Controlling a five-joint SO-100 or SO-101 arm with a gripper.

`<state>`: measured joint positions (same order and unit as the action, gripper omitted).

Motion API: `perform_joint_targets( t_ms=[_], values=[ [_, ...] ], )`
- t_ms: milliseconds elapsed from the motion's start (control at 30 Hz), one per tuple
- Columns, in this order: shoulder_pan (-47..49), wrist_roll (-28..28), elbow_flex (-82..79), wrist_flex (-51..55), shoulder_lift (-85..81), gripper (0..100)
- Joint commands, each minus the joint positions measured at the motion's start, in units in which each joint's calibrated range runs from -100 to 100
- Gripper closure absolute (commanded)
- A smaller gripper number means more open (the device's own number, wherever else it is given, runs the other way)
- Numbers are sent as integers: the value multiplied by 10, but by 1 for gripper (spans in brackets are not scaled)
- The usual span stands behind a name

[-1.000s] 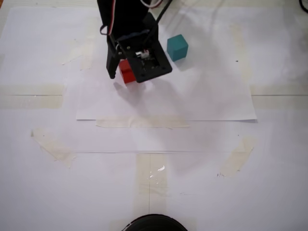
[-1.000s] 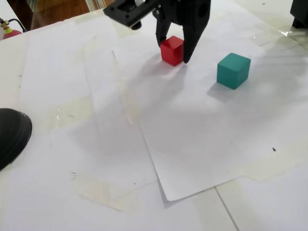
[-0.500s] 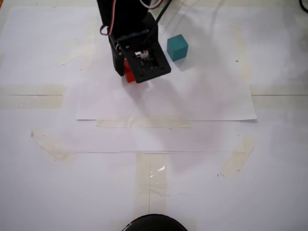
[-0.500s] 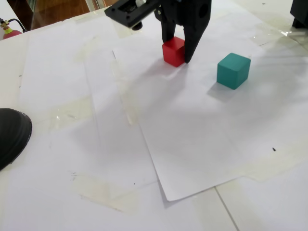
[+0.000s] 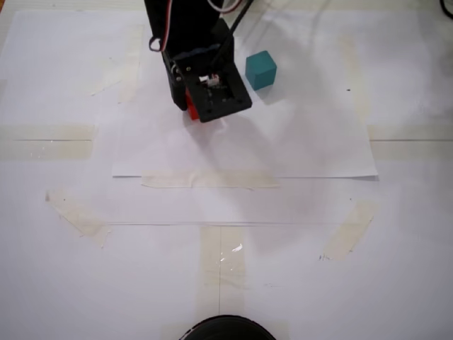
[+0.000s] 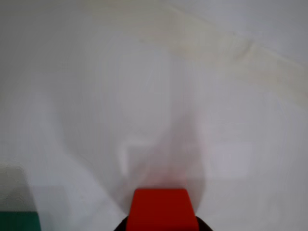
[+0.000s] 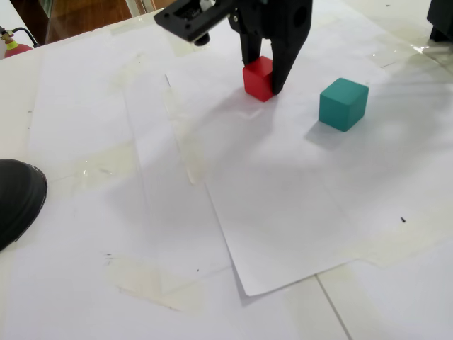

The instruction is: Put the red cube on the top of the blue cube.

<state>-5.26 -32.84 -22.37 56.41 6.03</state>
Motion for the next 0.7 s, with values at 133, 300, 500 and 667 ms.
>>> perform_joint_targets(
  t_ms=[133,300,500,667],
  values=[
    [21,-14,-1,35,-61,88],
    [27,-22,-1,84,-116,88],
    [34,-28,-1,143,-196,88],
    [48,-40,-1,194,-257,88]
  ],
)
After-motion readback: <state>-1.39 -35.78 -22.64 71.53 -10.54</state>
